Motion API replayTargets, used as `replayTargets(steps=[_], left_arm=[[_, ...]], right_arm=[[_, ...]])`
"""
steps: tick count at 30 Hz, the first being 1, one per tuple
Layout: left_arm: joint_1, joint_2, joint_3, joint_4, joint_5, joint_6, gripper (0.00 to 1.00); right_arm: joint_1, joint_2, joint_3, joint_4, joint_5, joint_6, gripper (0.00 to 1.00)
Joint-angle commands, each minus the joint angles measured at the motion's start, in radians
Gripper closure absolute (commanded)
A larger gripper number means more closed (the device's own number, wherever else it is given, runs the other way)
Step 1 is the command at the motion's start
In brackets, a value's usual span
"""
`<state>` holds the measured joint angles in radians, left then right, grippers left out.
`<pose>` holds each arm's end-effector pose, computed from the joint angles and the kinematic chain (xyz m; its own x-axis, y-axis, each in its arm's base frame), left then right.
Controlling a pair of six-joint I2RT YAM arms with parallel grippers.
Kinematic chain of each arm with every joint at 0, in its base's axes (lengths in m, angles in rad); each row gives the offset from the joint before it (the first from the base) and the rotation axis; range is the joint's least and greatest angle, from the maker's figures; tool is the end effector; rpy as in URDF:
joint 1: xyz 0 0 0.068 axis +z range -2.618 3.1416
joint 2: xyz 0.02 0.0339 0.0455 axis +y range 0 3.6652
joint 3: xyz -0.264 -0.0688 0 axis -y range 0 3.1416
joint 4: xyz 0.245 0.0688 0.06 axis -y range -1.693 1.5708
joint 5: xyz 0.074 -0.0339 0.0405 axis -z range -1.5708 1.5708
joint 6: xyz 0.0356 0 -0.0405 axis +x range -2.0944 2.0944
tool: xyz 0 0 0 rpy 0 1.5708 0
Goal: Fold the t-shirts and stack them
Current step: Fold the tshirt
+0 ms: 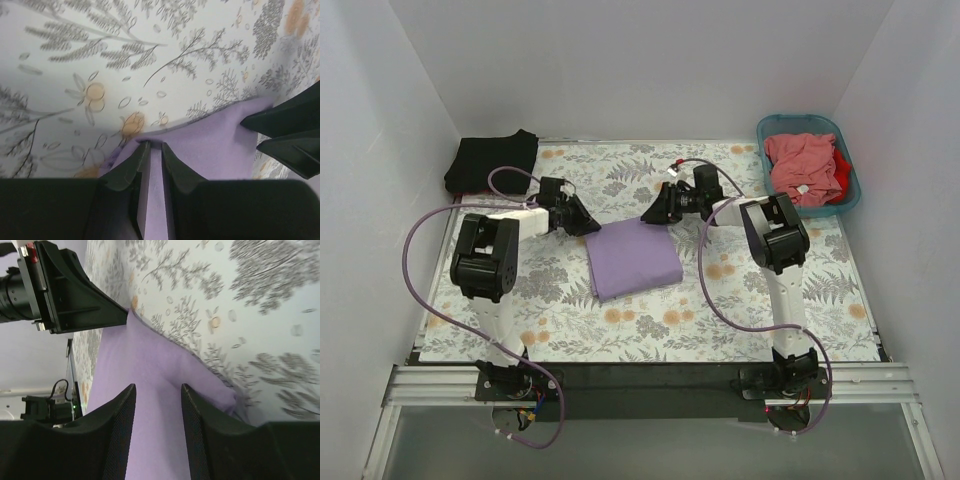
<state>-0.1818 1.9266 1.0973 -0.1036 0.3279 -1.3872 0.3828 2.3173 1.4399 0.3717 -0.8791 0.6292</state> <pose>0.3774 -0.0810 0.1343 -0.4980 -0.8549 0.1457 -0.7111 0.3065 -0.6327 0.4412 0.2072 0.1104 -0.8713 0.0538 -0.4877 -0.4335 0.3814 0.8165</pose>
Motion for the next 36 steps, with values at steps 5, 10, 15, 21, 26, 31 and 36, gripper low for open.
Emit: replayTargets(steps=[5,10,15,21,26,31,36], left_arm=[[0.005,0.075,0.128,-0.059,-0.032,0.083,0.77],[-0.007,-0.052,0.145,-0.108,0.020,0.077,0.52],[-0.090,-0.288,0.044,-0.159,0.042,0.040,0.49],[-0.218,-0.436,-0.224,-0.156,0.080,-0.058,0.62],[-0.232,-0.424,-0.396,-0.120,0.094,-0.124,0.79],[-0.211,-0.380,-0.451,-0.166,0.071,-0.161,0.86],[-0.180,-0.536,-0.456,-0.278,-0.029,-0.138,0.86]], right_arm=[[-0.076,-0.030,-0.002,0.138,0.031,0.070,0.52],[-0.071,-0.229,-0.146,0.147,-0.009,0.093,0.52],[-0.030,-0.416,-0.361,0.188,-0.055,0.110,0.51],[0.014,-0.500,-0.600,0.294,-0.084,0.141,0.50],[-0.001,-0.406,-0.710,0.372,-0.081,0.141,0.50],[-0.056,-0.357,-0.785,0.386,-0.049,0.133,0.52],[-0.056,-0.459,-0.796,0.380,-0.050,0.151,0.52]])
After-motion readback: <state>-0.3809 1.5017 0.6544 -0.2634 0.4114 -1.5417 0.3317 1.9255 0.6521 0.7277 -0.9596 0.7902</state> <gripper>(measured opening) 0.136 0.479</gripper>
